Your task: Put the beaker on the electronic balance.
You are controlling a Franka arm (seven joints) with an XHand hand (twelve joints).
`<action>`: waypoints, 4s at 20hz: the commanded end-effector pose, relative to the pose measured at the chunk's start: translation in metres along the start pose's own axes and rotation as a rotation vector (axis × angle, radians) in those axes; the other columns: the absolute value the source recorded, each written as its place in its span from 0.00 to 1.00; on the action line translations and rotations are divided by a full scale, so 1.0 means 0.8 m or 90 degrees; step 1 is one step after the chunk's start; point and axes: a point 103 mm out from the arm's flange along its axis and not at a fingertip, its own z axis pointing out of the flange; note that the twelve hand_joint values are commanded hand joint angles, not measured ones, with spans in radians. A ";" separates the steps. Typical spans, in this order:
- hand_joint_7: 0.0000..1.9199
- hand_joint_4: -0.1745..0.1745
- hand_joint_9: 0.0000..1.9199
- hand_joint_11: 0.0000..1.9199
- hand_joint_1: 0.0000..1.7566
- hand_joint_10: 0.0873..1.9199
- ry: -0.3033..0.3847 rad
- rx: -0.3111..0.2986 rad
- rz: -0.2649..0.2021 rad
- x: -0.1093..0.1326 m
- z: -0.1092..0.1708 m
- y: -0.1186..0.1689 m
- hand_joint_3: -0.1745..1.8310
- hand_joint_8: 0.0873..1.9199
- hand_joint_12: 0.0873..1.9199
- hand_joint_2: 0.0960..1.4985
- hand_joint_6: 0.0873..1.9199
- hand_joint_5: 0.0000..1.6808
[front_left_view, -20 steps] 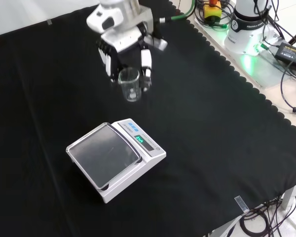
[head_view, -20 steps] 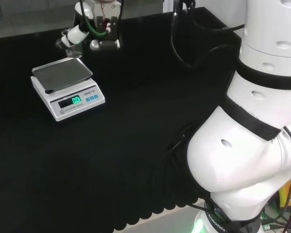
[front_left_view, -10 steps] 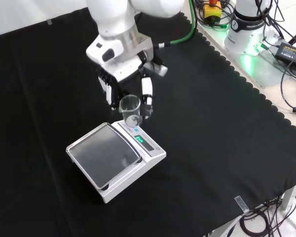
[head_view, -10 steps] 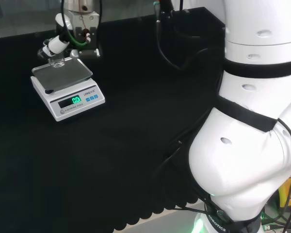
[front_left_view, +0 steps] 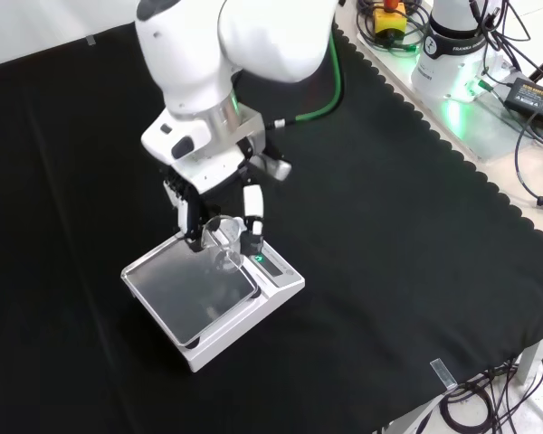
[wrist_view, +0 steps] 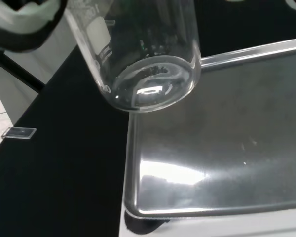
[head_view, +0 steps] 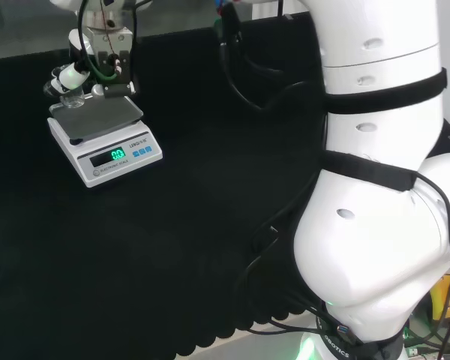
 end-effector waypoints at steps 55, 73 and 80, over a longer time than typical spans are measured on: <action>0.05 0.25 0.07 0.09 0.39 0.44 0.033 0.186 0.011 -0.089 0.038 0.066 0.23 0.42 0.77 0.36 0.14 0.11; 0.00 0.22 0.00 0.00 0.33 0.33 0.303 0.109 -0.069 -0.178 -0.158 -0.053 0.13 0.33 0.73 0.42 0.00 0.13; 0.01 0.22 0.00 0.00 0.33 0.37 0.336 0.078 -0.060 -0.182 -0.184 -0.096 0.12 0.38 0.76 0.43 0.00 0.15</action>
